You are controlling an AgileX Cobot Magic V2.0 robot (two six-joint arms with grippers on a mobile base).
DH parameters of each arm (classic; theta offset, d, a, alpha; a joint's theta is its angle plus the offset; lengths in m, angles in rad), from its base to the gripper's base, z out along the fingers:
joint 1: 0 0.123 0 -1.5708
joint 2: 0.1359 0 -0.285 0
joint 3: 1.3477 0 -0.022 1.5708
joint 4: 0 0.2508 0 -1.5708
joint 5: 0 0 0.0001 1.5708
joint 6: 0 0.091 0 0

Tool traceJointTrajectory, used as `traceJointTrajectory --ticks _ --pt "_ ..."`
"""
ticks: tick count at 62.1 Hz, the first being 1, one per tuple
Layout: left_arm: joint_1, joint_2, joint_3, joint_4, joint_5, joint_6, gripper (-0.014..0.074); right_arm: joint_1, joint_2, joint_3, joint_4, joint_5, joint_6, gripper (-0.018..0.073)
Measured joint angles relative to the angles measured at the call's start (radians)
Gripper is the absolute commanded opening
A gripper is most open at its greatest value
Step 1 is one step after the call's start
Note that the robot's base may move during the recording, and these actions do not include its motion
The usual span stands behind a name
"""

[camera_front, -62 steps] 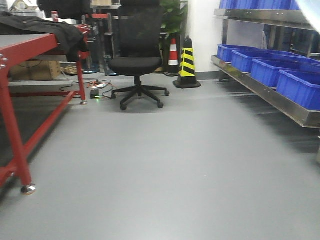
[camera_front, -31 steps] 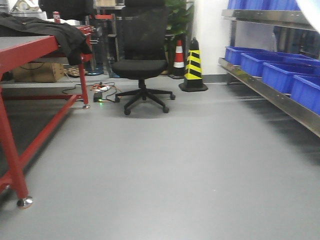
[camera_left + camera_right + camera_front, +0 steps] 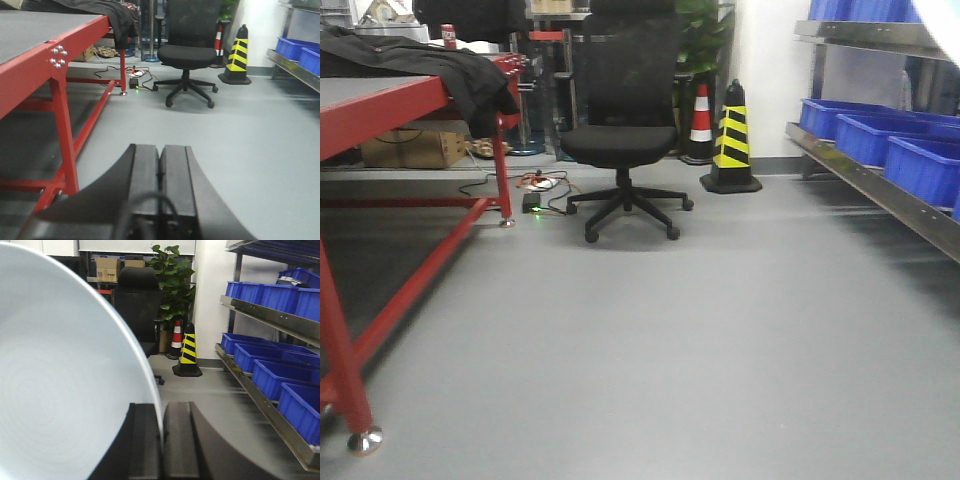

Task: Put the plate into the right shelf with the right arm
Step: 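Drive forward along the aisle holding the plate in the right gripper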

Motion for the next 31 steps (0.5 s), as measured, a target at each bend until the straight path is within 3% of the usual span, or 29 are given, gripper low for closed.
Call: traceJointTrajectory --ticks 31 --pt "0.000 0.000 0.000 0.000 0.000 0.000 -0.0128 0.000 0.000 0.000 0.000 0.000 0.000 0.0057"
